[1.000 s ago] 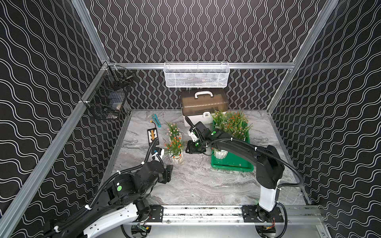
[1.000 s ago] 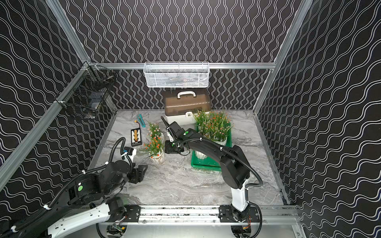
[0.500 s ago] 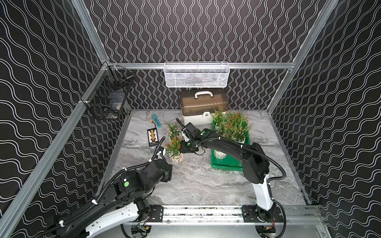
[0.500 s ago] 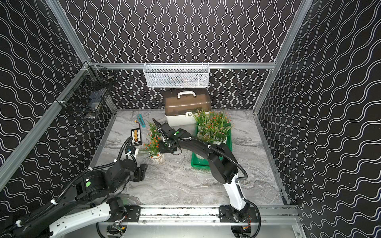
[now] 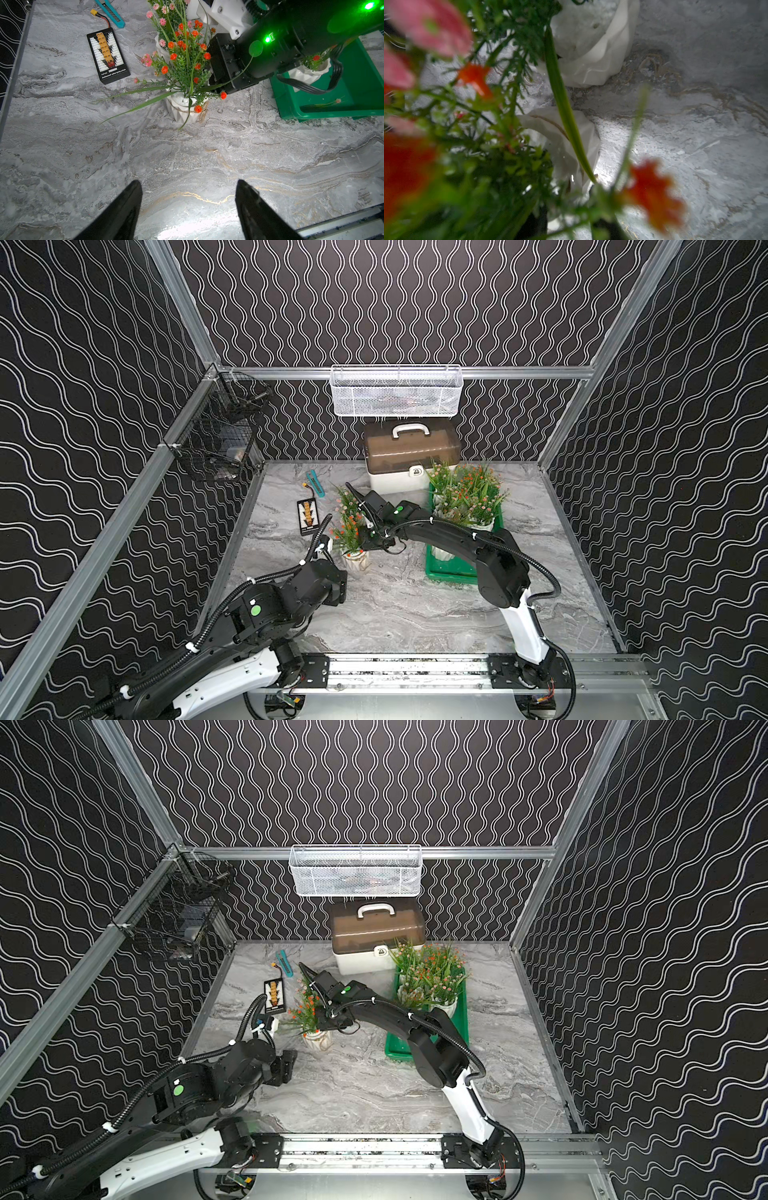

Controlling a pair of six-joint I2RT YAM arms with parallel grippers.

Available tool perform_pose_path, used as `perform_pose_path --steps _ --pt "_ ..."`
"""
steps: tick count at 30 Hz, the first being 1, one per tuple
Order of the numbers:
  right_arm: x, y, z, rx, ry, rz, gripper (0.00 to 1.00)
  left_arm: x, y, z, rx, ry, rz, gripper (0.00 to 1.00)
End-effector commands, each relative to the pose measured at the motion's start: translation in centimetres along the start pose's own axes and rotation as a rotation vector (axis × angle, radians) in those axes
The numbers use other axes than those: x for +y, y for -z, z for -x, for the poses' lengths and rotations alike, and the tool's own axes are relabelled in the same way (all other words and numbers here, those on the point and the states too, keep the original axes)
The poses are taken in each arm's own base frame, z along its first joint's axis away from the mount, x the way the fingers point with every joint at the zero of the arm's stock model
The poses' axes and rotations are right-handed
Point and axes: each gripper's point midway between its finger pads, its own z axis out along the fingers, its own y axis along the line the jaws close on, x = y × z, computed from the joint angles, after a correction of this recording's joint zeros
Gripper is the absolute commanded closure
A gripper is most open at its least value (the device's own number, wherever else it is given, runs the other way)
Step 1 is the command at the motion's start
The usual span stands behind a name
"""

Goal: Put the potted gypsophila into the storage box
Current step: Pick up the baby's breath potted plant from the center of the board.

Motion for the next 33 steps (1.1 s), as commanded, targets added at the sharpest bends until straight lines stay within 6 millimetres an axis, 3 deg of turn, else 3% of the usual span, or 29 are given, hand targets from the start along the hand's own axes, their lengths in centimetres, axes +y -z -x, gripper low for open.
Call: perform_pose_path --steps 1,16,33 --pt "-0.7 -0.2 0.1 -0.006 0.005 -0.046 0.66 -0.3 -0.1 0.1 -0.002 -0.007 -0.013 0.25" --pt "-0.8 -1.4 0.0 0.021 0.032 -0.069 0.76 -0.7 -0.3 -0.1 0.008 -0.009 -0.027 0.25" --pt "-0.6 0.5 0.5 -0.026 0.034 -0.058 0.98 -0.9 -0.3 -0.2 0.009 -0.011 -0.045 0.25"
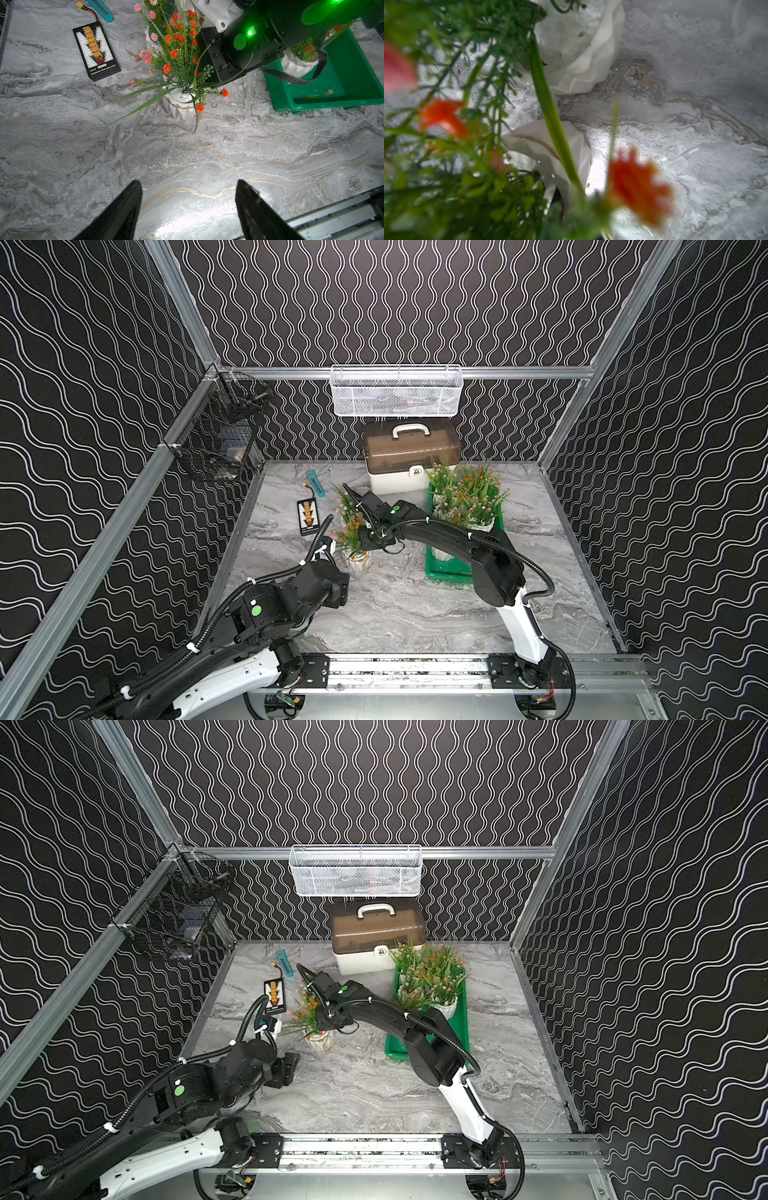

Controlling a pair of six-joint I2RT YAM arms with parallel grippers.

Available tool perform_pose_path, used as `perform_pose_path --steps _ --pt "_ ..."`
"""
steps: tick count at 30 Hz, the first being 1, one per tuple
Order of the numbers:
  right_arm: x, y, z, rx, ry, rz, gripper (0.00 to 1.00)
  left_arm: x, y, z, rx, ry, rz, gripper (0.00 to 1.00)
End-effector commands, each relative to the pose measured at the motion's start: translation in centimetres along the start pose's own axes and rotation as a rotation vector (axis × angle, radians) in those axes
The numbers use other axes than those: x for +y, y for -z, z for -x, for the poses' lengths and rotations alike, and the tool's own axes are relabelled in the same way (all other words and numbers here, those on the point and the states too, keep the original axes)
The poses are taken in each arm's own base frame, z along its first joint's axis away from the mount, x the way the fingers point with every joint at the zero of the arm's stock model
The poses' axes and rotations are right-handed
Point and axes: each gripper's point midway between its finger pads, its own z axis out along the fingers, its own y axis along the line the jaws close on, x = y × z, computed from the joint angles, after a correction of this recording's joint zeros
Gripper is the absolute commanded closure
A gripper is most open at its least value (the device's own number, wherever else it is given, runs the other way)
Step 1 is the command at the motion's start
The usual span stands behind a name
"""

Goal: Put the potted gypsophila into the storage box
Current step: Pick up the baby's breath potted plant from the center of the board.

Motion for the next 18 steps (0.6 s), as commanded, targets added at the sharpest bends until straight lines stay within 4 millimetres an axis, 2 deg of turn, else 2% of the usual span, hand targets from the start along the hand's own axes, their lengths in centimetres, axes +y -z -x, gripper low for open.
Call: perform_pose_path --steps 1,12,18 --pt "0.3 1.1 0.4 -0.024 -0.004 0.013 1.00 -0.3 -0.1 0.4 -0.016 0.004 -0.013 0.25" --pt "0.3 3.0 0.5 -0.049 -0.006 0.029 1.00 -0.6 -0.1 0.3 -0.015 0.002 -0.032 0.25" --pt "0.1 4.4 0.3 -0.063 0.000 0.031 1.00 -3.1 0.3 0.2 -0.024 -0.021 -0.186 0.24"
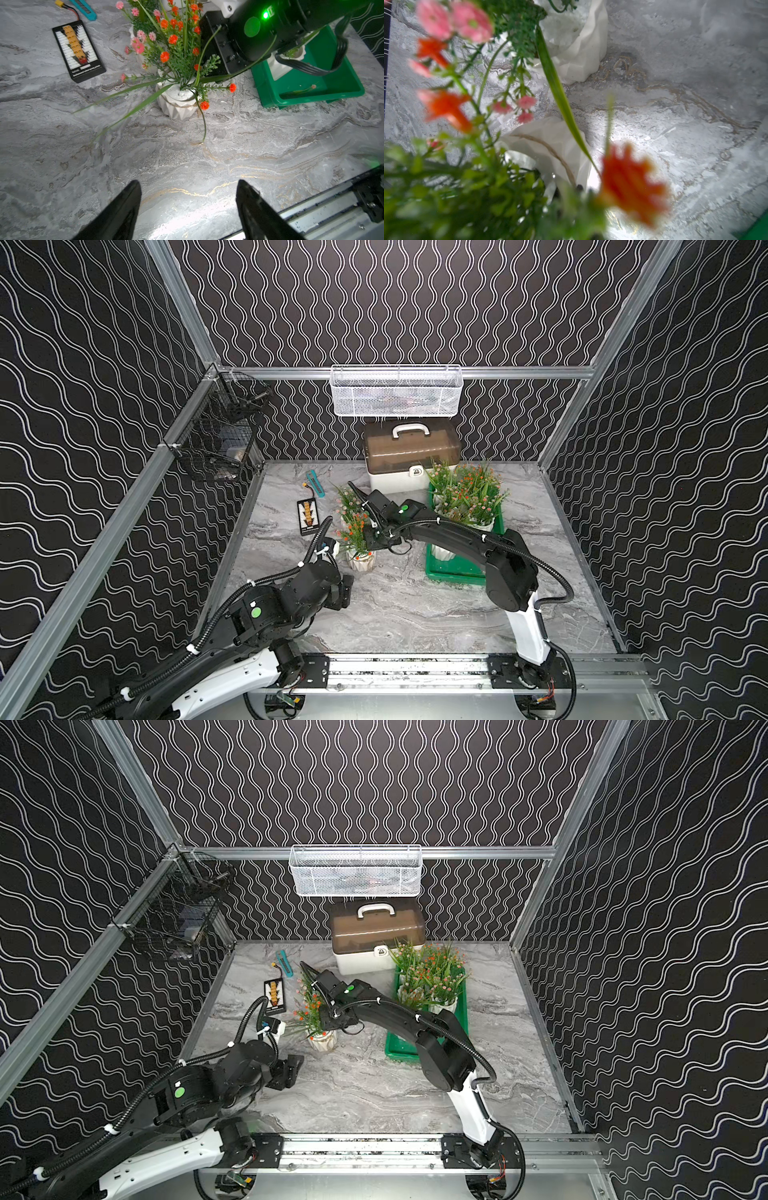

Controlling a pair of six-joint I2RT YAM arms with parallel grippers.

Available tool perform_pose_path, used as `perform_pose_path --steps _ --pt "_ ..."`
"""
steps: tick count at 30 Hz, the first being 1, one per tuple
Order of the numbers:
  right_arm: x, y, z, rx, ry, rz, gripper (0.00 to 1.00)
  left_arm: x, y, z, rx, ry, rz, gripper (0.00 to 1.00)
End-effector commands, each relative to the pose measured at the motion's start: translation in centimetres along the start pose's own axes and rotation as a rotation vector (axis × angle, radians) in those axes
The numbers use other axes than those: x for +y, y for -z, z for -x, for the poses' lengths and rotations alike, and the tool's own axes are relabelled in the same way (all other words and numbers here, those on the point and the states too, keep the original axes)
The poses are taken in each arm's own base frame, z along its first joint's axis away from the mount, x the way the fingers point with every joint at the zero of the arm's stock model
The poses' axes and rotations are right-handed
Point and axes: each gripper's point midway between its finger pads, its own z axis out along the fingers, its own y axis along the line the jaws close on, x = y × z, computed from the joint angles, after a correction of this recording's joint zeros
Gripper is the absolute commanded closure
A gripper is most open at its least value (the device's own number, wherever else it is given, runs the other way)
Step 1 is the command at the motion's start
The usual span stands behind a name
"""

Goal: Put the potted gypsophila into the storage box
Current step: Pick up the baby's breath potted plant from the center of the board, then place the baby's breath potted plant at the storage box.

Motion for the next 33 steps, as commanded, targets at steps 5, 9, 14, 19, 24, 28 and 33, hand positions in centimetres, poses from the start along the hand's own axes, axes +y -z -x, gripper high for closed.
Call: perform_pose_path --steps 5,9,14,19,24,28,33 --pt "0.2 2.1 0.4 -0.043 0.004 0.023 1.00 -1.4 1.4 1.3 -0.084 0.007 -0.122 0.24" --pt "0.2 4.1 0.4 -0.066 0.005 0.039 1.00 -1.7 2.3 1.8 -0.120 0.008 -0.167 0.23" --pt "0.1 6.0 0.3 -0.088 0.006 0.049 1.00 -1.9 2.6 2.2 -0.131 -0.003 -0.169 0.22" --pt "-0.4 7.8 0.2 -0.114 0.002 0.050 1.00 -2.5 2.1 2.1 -0.107 -0.021 -0.181 0.23" --pt "-1.0 9.4 0.0 -0.133 -0.005 0.058 1.00 -3.0 2.0 2.3 -0.112 -0.017 -0.203 0.22" --pt "-1.8 10.9 -0.1 -0.156 -0.015 0.060 1.00 -3.7 1.9 2.7 -0.123 -0.017 -0.233 0.22" --pt "-3.4 13.2 -0.4 -0.193 -0.044 0.071 1.00 -5.1 1.5 3.1 -0.129 -0.035 -0.281 0.22"
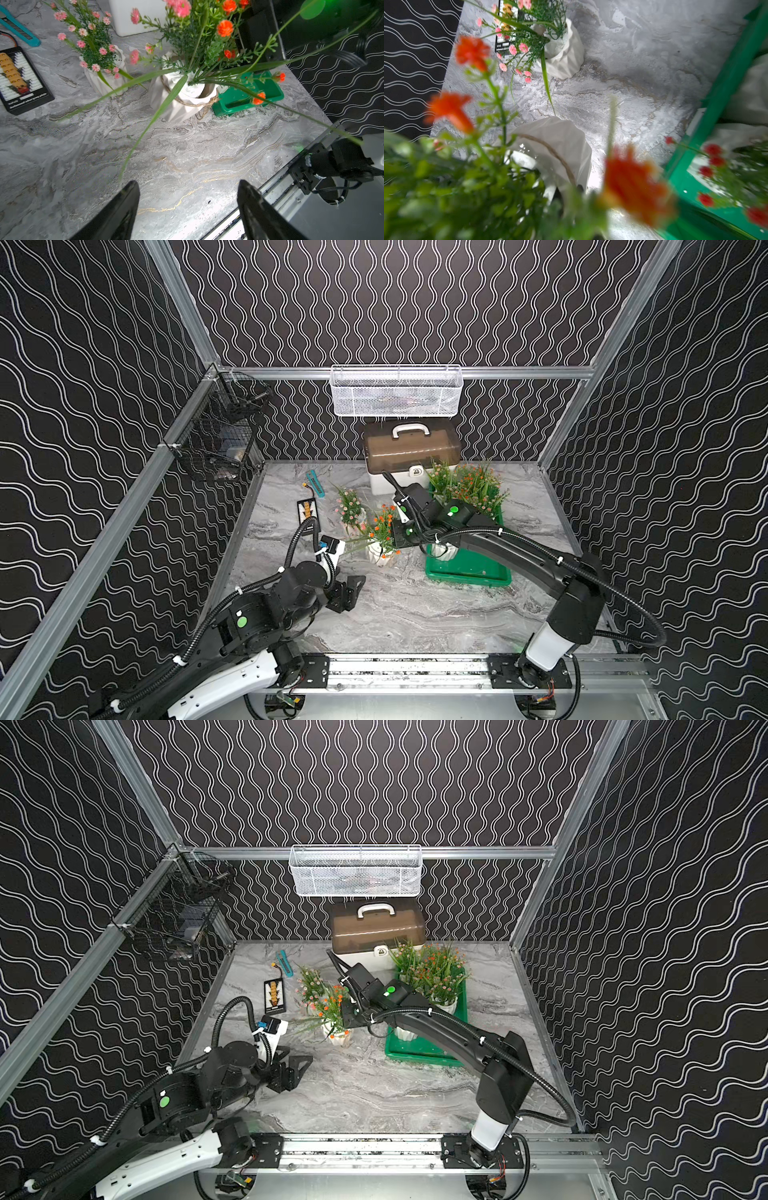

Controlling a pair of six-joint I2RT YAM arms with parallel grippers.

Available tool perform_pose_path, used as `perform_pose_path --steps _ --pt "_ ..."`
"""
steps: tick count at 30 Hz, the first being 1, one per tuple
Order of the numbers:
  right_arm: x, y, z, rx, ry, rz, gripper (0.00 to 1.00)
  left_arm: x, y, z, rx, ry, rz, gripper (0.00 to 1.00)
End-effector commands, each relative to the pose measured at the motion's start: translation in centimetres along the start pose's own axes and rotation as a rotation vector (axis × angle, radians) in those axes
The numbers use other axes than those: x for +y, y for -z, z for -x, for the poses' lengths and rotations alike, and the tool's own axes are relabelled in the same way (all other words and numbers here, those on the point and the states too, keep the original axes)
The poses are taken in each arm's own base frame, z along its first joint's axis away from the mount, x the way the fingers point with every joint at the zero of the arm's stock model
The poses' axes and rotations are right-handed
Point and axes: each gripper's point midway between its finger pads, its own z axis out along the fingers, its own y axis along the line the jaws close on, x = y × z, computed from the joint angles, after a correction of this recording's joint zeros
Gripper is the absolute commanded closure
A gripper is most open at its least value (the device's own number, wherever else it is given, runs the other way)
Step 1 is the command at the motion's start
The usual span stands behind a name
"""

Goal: Put the potted gypsophila into the storage box
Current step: Place the baby's breath potted plant at the storage box.

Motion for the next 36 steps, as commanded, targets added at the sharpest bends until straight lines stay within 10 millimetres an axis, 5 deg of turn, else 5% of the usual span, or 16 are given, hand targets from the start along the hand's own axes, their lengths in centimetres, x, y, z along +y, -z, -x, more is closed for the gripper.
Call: perform_pose_path --steps 1,27,36 --pt "-0.4 1.8 0.9 -0.061 -0.033 0.024 1.00 -1.4 -0.5 1.2 -0.040 -0.022 -0.061 0.22" --pt "-13.7 14.2 -0.2 -0.293 -0.304 -0.061 1.00 -5.2 -5.0 1.9 -0.037 -0.075 -0.183 0.22" --pt "-17.4 16.0 -1.0 -0.349 -0.380 -0.178 1.00 -7.3 -6.7 2.5 -0.032 -0.108 -0.249 0.23"
